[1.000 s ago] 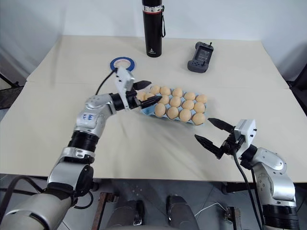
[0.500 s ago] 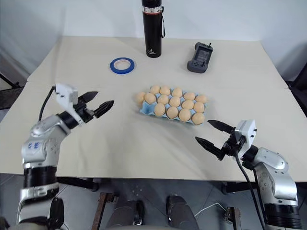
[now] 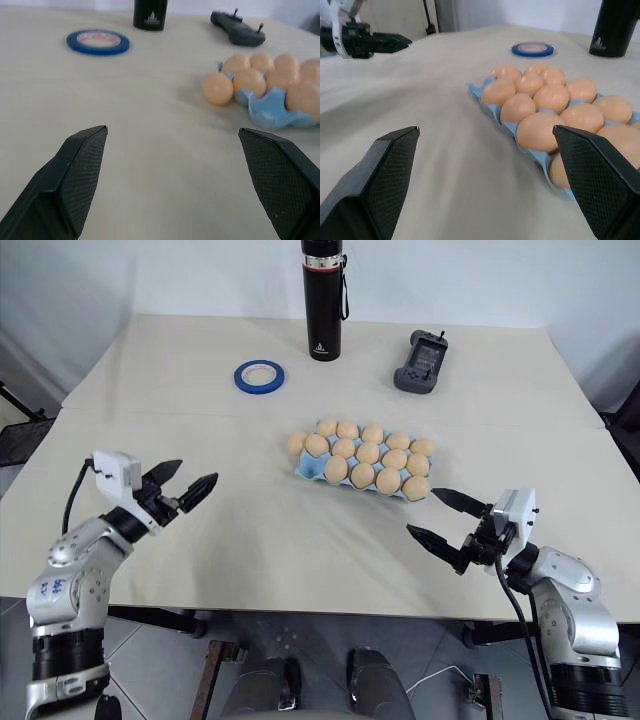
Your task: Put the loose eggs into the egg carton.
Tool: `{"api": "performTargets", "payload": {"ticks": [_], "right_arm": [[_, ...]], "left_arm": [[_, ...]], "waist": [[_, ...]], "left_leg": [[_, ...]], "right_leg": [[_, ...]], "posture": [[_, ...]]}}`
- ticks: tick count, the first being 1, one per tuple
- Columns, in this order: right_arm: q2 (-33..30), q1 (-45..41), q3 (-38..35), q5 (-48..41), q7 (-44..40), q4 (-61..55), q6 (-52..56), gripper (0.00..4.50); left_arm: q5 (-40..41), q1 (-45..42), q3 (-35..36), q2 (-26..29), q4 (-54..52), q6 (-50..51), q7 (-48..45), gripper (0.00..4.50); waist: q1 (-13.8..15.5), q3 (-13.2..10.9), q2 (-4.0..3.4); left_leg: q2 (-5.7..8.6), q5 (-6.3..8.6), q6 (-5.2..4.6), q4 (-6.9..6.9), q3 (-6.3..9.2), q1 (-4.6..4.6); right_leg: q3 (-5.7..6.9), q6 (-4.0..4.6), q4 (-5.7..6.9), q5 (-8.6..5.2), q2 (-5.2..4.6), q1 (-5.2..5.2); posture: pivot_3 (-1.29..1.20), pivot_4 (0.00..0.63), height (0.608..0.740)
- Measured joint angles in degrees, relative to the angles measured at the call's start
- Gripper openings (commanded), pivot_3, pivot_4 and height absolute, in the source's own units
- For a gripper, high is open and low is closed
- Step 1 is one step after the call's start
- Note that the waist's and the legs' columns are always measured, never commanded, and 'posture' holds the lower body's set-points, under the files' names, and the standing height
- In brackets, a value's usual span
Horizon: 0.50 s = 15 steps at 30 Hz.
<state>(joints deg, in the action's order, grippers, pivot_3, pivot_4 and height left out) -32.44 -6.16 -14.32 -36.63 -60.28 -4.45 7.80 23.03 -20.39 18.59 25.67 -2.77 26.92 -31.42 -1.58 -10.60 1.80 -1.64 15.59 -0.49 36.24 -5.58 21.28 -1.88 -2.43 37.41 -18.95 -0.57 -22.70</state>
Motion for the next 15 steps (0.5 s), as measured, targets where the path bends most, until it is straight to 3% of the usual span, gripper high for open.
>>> {"api": "performTargets", "payload": {"ticks": [5,15], "right_arm": [[0.1,-0.1,-0.1,-0.5,-0.2,-0.1,-0.1,4.5],[0.5,2.3,-2.6,-1.0,1.1,-0.3,-0.5,4.5]], "left_arm": [[-0.6,-6.5,-3.5,0.1,6.9,-2.5,-2.1,4.48],[-5.1,-21.1,-10.5,-3.1,32.6,-14.3,-8.8,4.48]], "waist": [[-0.1,0.0,0.0],[-0.1,0.0,0.02]], "left_leg": [[-0.01,0.04,0.03,-0.08,-0.01,0.02],[-0.02,0.05,0.03,-0.06,-0.08,0.04]], "right_leg": [[0.01,-0.01,-0.09,0.0,0.02,-0.02],[-0.02,-0.02,-0.09,0.0,0.05,-0.04]], "posture": [[0.0,0.15,0.74],[0.0,0.15,0.74]]}}
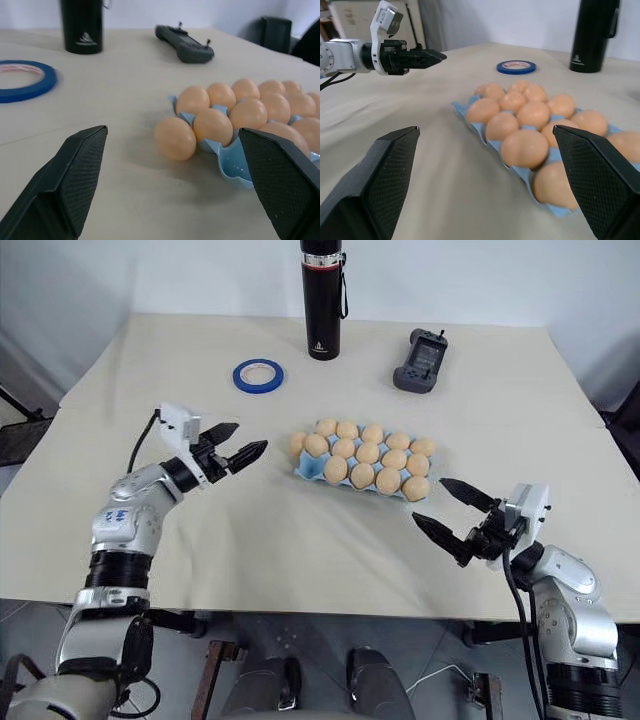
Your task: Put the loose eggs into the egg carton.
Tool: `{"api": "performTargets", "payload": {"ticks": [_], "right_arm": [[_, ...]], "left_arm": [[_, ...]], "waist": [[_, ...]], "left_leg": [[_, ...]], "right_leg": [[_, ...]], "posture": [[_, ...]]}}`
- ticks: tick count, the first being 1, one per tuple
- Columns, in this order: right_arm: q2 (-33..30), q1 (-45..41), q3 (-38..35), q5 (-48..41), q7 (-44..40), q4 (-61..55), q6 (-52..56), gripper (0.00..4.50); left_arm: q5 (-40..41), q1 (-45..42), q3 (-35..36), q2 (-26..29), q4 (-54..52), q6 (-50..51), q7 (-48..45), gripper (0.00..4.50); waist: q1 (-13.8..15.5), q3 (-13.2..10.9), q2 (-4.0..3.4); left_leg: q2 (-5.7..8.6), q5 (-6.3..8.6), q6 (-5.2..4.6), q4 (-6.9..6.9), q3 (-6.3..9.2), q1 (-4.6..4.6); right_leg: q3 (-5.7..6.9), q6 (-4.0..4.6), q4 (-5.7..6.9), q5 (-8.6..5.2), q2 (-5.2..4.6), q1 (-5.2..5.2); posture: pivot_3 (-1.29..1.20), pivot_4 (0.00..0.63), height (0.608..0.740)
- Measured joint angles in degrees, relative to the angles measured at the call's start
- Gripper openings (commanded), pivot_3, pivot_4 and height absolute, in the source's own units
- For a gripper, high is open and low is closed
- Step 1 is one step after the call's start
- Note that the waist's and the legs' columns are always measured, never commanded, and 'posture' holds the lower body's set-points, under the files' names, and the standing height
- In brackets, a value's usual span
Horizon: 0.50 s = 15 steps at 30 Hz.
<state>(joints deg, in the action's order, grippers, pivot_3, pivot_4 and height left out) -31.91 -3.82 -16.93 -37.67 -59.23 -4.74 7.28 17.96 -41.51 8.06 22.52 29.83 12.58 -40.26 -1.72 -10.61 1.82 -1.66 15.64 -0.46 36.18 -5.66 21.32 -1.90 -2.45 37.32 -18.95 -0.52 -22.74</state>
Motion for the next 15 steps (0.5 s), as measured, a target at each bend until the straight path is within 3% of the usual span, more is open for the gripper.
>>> {"api": "performTargets", "payload": {"ticks": [15], "right_arm": [[0.1,0.1,-1.6,0.7,2.2,0.2,-1.1,4.5]], "left_arm": [[-6.0,-14.8,-1.5,-2.5,30.3,-13.8,-2.9,4.48]], "waist": [[0.1,-0.1,0.07]], "left_leg": [[-0.01,0.01,0.03,-0.02,-0.01,0.02]], "right_leg": [[0.03,-0.01,0.01,0.0,0.02,-0.07]], "posture": [[0.0,0.15,0.74]]}}
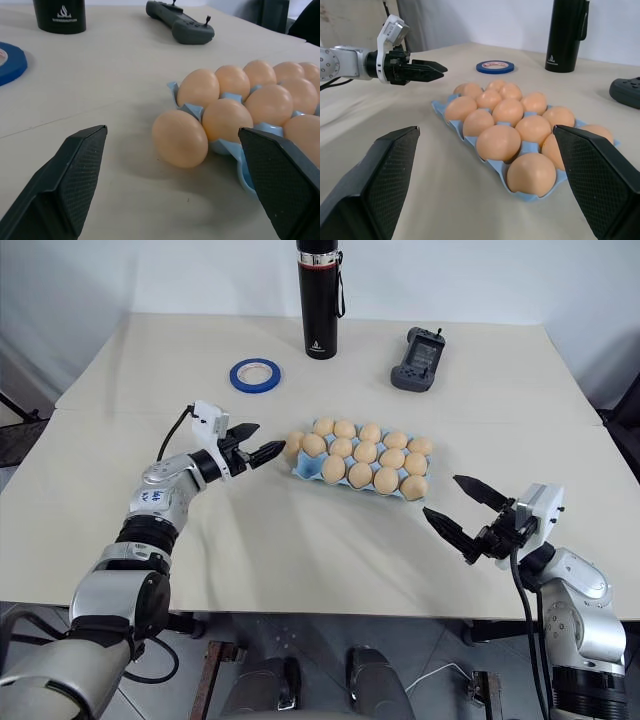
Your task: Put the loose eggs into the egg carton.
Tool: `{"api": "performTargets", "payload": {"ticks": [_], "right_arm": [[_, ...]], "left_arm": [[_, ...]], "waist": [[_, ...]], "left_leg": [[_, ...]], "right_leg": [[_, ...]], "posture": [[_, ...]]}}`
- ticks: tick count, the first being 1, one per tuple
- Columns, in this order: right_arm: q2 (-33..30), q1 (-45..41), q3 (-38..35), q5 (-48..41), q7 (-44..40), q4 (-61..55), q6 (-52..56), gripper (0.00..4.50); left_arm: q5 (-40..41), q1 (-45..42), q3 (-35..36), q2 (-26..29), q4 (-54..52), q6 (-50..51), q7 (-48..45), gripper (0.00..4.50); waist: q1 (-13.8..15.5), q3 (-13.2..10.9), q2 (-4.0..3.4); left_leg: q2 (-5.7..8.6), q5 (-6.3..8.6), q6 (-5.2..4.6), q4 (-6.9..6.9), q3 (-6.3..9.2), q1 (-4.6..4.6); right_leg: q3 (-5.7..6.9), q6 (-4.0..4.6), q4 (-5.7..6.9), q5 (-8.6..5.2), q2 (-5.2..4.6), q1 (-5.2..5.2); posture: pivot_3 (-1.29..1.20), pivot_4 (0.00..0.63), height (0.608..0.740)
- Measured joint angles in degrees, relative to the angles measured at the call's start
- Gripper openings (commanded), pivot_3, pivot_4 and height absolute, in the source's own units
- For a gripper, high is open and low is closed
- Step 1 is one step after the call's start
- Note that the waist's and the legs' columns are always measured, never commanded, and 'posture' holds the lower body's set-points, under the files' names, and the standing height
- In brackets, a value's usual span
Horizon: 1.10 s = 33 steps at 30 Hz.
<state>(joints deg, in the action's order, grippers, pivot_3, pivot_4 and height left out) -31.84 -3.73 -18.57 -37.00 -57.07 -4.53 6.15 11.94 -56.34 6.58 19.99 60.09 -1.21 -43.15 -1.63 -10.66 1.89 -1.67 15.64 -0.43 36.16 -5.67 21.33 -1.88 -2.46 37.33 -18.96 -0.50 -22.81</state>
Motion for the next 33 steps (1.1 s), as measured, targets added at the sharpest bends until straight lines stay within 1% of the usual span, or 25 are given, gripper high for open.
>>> {"api": "performTargets", "payload": {"ticks": [5,11,24,33], "right_arm": [[0.8,0.2,0.1,0.6,1.1,0.0,-0.1,4.5],[0.9,1.3,0.1,1.3,2.6,-1.1,-0.1,4.5],[1.0,3.5,0.1,1.3,4.7,-4.2,-0.1,4.5],[1.0,3.7,0.2,1.7,5.5,-4.5,0.0,4.5]], "left_arm": [[-2.3,-3.9,-0.3,-1.0,6.9,-2.7,0.1,4.48],[-5.7,-7.4,-0.5,-1.9,12.8,-3.8,4.1,4.48],[-9.9,-9.3,-0.5,-3.8,15.2,-3.7,11.2,4.48],[-11.9,-10.9,-0.5,-4.4,16.4,-2.6,14.1,4.48]], "waist": [[0.1,0.0,0.01],[0.0,0.0,0.03],[0.0,0.0,0.08],[0.0,0.0,0.08]], "left_leg": [[0.01,0.0,-0.01,0.03,-0.01,0.03],[0.01,0.0,0.0,0.01,-0.02,0.02],[0.01,0.0,0.0,0.03,-0.04,0.03],[0.01,0.0,0.01,0.03,-0.05,0.03]], "right_leg": [[-0.01,-0.01,0.0,0.0,-0.02,0.0],[-0.01,-0.01,0.01,-0.01,0.0,-0.04],[-0.02,-0.02,0.03,-0.01,0.0,-0.04],[-0.02,-0.02,0.04,-0.01,0.0,-0.04]], "posture": [[0.0,0.15,0.74],[0.0,0.15,0.74],[0.0,0.15,0.74],[0.0,0.15,0.74]]}}
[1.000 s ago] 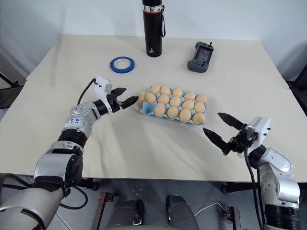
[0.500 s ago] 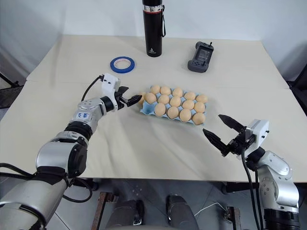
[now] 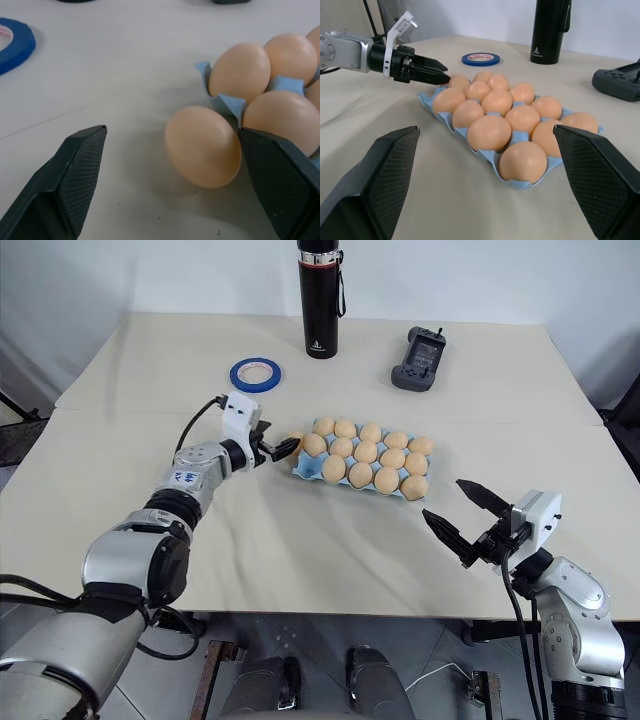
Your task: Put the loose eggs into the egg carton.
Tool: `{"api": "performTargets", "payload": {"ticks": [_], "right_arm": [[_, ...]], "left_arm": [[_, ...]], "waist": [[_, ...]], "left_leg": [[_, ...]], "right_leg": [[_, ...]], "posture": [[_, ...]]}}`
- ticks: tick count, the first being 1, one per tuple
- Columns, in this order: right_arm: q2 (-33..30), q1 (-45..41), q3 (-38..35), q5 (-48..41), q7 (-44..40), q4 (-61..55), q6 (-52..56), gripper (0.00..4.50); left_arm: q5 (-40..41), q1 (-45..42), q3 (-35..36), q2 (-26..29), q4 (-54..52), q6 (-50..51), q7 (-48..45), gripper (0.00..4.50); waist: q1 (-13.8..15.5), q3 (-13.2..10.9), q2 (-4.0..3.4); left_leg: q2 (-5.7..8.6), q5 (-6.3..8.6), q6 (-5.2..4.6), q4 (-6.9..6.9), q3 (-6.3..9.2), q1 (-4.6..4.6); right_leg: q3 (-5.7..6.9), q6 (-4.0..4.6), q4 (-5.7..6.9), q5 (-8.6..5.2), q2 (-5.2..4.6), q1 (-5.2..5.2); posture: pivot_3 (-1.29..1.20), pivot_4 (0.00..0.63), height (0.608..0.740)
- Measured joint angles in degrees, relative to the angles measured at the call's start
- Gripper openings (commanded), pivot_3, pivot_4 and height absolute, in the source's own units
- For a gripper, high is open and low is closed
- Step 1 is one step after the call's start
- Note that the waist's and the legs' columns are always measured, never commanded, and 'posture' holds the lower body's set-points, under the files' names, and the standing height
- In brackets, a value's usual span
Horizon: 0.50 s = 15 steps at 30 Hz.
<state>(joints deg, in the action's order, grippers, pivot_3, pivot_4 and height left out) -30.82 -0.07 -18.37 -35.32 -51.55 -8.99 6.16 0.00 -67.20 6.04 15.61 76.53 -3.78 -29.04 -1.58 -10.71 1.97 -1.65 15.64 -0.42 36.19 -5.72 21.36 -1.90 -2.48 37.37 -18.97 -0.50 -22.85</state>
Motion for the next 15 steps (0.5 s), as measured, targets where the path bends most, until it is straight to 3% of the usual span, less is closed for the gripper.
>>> {"api": "performTargets", "payload": {"ticks": [9,12,15], "right_arm": [[0.0,0.6,0.0,0.2,0.8,-0.1,0.0,4.5],[0.0,0.9,0.0,0.4,1.1,-0.1,0.0,4.5],[0.0,1.0,0.0,0.7,1.1,-0.1,0.0,4.5]], "left_arm": [[-2.0,-0.3,-0.3,-1.0,0.8,1.5,2.0,4.48],[-2.6,-0.7,-0.3,-1.0,0.8,2.3,2.9,3.83],[-2.7,-1.0,0.0,-1.0,0.8,2.4,3.5,2.88]], "waist": [[0.0,0.0,0.0],[0.0,0.0,0.01],[0.0,0.0,0.01]], "left_leg": [[0.0,0.0,0.0,0.01,-0.02,0.0],[0.0,0.0,0.01,0.01,-0.02,-0.01],[0.0,-0.01,0.01,0.01,-0.03,-0.01]], "right_leg": [[-0.01,0.0,0.03,0.0,0.0,-0.01],[-0.01,0.0,0.03,0.0,0.0,-0.01],[-0.02,0.0,0.03,0.0,0.0,-0.01]], "posture": [[0.0,0.15,0.74],[0.0,0.15,0.74],[0.0,0.15,0.74]]}}
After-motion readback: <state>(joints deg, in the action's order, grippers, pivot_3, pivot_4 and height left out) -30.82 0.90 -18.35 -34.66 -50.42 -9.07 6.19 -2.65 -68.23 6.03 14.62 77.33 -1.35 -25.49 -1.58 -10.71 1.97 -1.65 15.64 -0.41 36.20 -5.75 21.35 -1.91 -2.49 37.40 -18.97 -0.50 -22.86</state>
